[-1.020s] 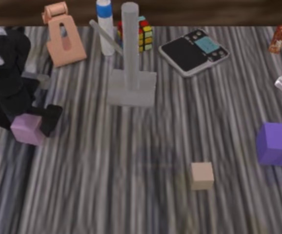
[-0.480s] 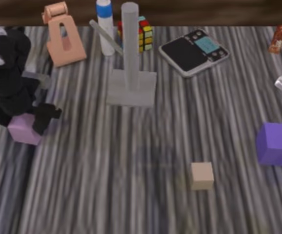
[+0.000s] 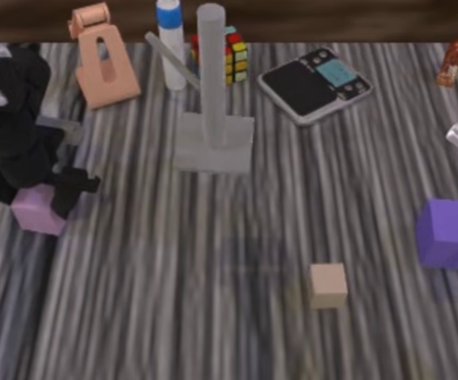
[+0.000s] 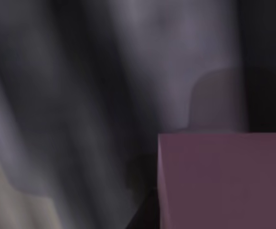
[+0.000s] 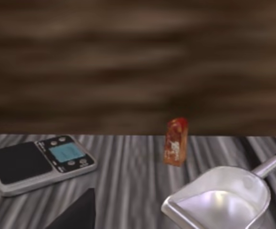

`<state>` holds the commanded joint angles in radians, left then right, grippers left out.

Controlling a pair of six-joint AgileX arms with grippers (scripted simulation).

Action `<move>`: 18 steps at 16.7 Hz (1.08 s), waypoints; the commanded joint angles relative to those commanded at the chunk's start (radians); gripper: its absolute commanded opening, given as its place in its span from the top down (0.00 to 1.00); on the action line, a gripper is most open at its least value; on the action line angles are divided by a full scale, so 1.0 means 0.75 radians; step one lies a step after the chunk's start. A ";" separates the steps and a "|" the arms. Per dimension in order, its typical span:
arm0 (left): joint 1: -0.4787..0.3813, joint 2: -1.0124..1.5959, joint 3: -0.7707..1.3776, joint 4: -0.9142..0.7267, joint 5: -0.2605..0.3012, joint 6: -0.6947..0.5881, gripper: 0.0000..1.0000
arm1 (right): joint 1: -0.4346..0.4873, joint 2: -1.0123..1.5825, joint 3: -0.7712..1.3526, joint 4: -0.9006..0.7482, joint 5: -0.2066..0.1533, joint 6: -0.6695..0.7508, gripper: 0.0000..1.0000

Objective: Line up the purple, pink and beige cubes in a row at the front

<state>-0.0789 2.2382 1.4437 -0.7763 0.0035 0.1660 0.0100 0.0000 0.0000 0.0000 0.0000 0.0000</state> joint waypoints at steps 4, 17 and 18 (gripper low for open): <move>0.000 0.000 0.000 0.000 0.000 0.000 1.00 | 0.000 0.000 0.000 0.000 0.000 0.000 0.00; 0.027 -0.173 0.176 -0.323 0.003 -0.005 1.00 | 0.000 0.000 0.000 0.000 0.000 0.000 0.00; 0.019 -0.168 0.173 -0.319 0.002 -0.003 1.00 | 0.000 0.000 0.000 0.000 0.000 0.000 0.00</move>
<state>-0.0644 2.1124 1.5734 -1.0158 0.0050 0.1638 0.0100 0.0000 0.0000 0.0000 0.0000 0.0000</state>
